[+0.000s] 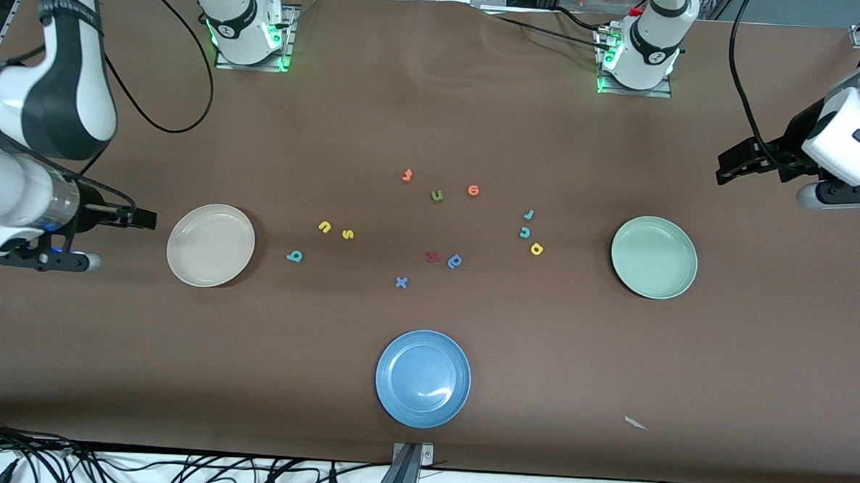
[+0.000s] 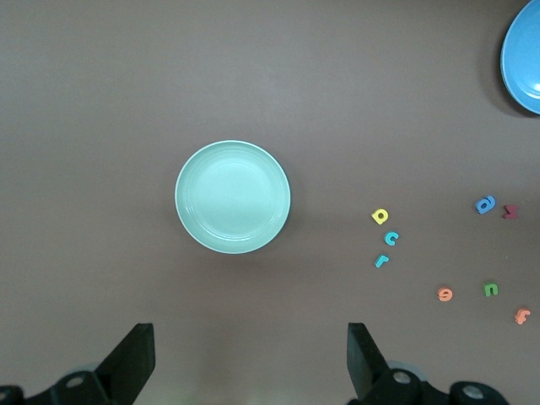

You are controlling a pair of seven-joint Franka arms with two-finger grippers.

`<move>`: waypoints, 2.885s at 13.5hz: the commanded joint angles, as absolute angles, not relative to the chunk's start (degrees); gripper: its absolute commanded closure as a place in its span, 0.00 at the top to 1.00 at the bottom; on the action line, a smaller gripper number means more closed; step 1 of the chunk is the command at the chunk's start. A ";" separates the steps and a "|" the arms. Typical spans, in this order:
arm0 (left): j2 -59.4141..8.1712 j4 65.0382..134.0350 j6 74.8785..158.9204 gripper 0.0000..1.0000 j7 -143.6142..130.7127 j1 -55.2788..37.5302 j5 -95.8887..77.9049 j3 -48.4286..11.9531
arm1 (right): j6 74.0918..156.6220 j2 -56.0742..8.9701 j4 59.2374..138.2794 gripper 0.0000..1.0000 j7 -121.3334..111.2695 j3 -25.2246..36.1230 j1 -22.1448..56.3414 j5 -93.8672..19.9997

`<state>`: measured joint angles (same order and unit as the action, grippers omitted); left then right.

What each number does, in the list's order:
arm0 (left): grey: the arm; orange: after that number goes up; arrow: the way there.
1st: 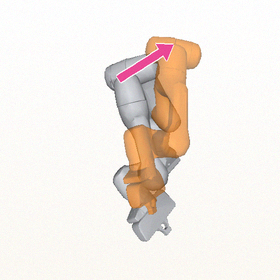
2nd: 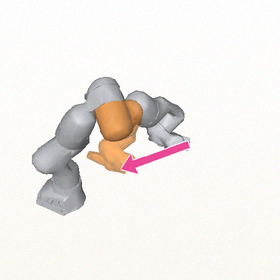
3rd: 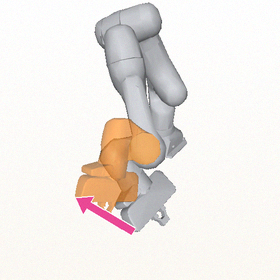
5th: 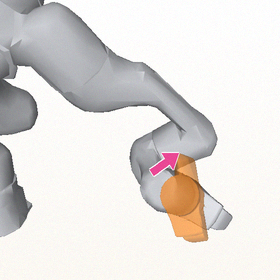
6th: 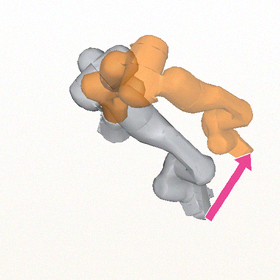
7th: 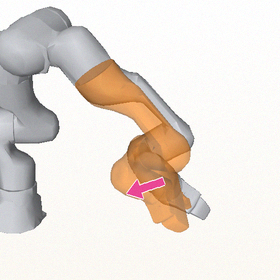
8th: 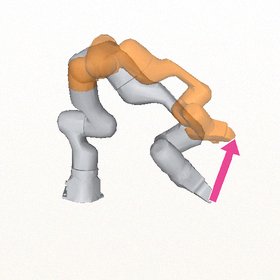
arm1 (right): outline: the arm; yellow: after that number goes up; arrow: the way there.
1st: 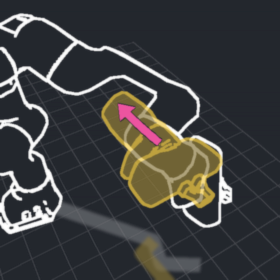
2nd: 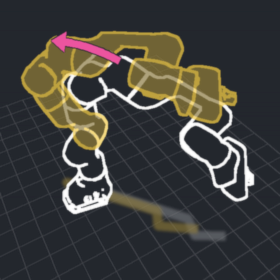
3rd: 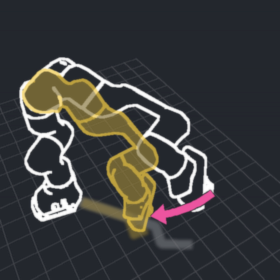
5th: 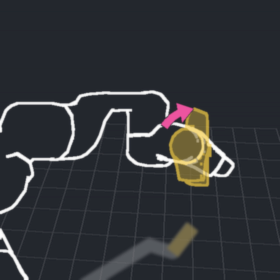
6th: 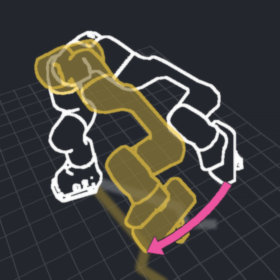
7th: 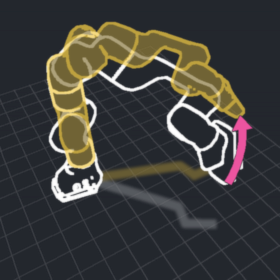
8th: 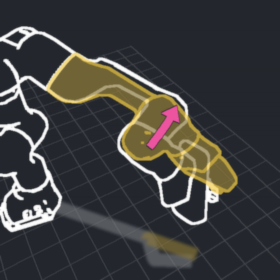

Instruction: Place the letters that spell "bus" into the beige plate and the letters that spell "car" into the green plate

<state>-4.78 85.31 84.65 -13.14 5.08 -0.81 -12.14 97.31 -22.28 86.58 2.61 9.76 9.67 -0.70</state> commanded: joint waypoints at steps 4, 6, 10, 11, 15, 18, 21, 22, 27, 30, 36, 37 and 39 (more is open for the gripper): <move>-5.36 86.30 84.38 1.00 -13.09 2.73 0.26 -14.68 | 100.19 -23.90 89.12 1.00 2.46 9.58 9.58 -0.18; -7.28 88.06 84.46 1.00 -13.01 0.45 2.62 -14.68 | 99.85 -23.82 89.03 1.00 2.98 9.49 9.67 -0.53; -9.31 90.26 85.42 1.00 -13.53 -1.49 1.58 -14.77 | 100.20 -23.73 88.95 0.99 9.73 8.79 13.88 -0.97; -10.10 90.79 87.87 1.00 -13.80 -2.80 0.28 -14.77 | 100.28 -23.82 88.95 0.99 11.41 8.53 15.19 -1.05; -12.48 101.13 104.46 1.00 -17.04 -3.25 -2.90 -14.77 | 102.04 -25.40 89.82 0.99 24.76 7.47 22.04 -1.58; -14.14 106.34 112.83 1.00 -20.55 -6.23 -2.90 -14.77 | 107.21 -24.96 96.30 0.99 27.24 4.15 23.20 -4.13; -19.40 106.96 118.63 1.00 -22.66 -9.48 -2.64 -14.68 | 117.12 -24.44 104.73 0.99 28.82 1.15 23.29 -4.13; -21.25 107.14 121.00 1.00 -24.68 -10.97 -2.03 -14.59 | 120.64 -24.17 107.98 0.99 28.83 0.45 23.38 -4.13; -24.61 112.48 129.35 1.00 -27.16 -13.27 5.95 -14.50 | 138.22 -24.69 119.60 0.95 32.52 -2.37 23.55 -4.13; -24.17 118.81 135.16 1.00 -26.98 -13.18 6.24 -14.50 | 141.49 -25.31 119.62 0.88 32.52 -2.29 23.64 -4.04; -22.59 124.89 135.97 1.00 -26.63 -13.18 6.24 -15.38 | 145.02 -28.30 119.53 0.84 33.13 -2.37 24.70 -4.04; -22.85 124.72 136.05 1.00 -27.24 -13.27 5.89 -15.38 | 145.63 -28.56 119.53 0.84 33.92 -2.37 24.87 -4.04; -23.99 124.54 138.06 1.00 -27.51 -14.76 5.28 -15.56 | 145.81 -28.56 119.27 0.84 34.54 -2.29 25.75 -4.04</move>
<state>-24.99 123.12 135.85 -26.54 -13.33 4.68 -15.55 144.79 -28.68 119.10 33.29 -2.27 24.87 -3.47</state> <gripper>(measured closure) 0.000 0.163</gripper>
